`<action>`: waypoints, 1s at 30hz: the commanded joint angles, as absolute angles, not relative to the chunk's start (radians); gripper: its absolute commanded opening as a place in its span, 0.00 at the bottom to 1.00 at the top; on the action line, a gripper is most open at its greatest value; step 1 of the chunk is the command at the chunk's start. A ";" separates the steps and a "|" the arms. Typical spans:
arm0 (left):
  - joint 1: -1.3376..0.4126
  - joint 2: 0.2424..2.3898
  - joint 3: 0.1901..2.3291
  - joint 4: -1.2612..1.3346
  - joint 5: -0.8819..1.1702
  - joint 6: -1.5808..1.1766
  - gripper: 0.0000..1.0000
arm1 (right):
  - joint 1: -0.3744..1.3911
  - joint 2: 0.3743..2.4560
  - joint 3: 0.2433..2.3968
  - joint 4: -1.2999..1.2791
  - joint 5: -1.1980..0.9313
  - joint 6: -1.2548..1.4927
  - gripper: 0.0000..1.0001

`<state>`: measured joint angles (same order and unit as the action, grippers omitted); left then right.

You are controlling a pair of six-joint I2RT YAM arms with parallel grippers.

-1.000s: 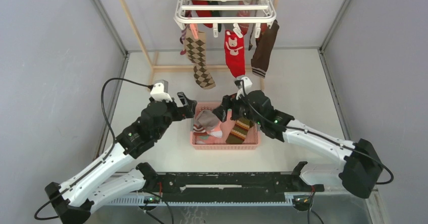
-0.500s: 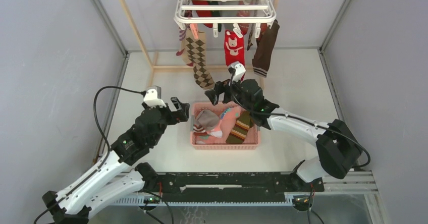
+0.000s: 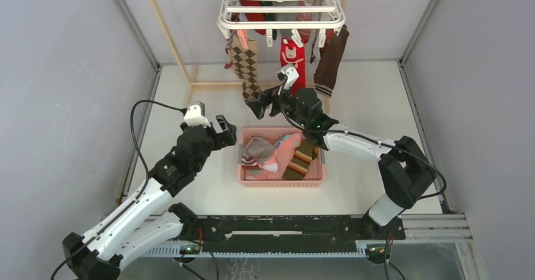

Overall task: Remove the socks clipped to the hanger
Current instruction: Adjust the hanger on the clothesline.

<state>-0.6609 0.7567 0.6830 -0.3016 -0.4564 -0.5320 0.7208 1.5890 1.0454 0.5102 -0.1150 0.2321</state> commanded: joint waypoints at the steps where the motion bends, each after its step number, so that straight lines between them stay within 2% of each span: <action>1: -0.565 0.792 0.710 -0.215 -0.350 -0.516 1.00 | 0.706 1.634 1.108 0.590 -0.176 0.239 0.94; 7: -0.494 0.851 0.776 -0.198 -0.294 -0.493 1.00 | 0.695 1.692 1.155 0.602 -0.196 0.273 0.86; 11: -0.480 0.877 0.796 -0.191 -0.286 -0.486 1.00 | 0.693 1.700 1.158 0.614 -0.202 0.290 0.74; 16: -0.475 0.897 0.795 -0.177 -0.281 -0.488 1.00 | 0.694 1.705 1.158 0.631 -0.223 0.306 0.50; 19: -0.472 0.905 0.798 -0.176 -0.278 -0.489 1.00 | 0.692 1.694 1.157 0.613 -0.229 0.308 0.31; 21: -0.472 0.905 0.800 -0.177 -0.278 -0.486 1.00 | 0.690 1.682 1.157 0.590 -0.232 0.307 0.24; 22: -0.472 0.904 0.801 -0.178 -0.276 -0.486 1.00 | 0.690 1.674 1.157 0.580 -0.236 0.304 0.07; 23: -0.471 0.904 0.802 -0.177 -0.275 -0.486 1.00 | 0.690 1.668 1.158 0.570 -0.238 0.303 0.00; 28: -0.471 0.904 0.806 -0.177 -0.267 -0.488 1.00 | 0.691 1.635 1.149 0.514 -0.262 0.290 0.00; 29: -0.471 0.902 0.807 -0.178 -0.267 -0.488 1.00 | 0.694 1.625 1.145 0.500 -0.270 0.287 0.11; 30: -0.471 0.901 0.807 -0.180 -0.266 -0.489 1.00 | 0.693 1.615 1.144 0.476 -0.280 0.284 0.27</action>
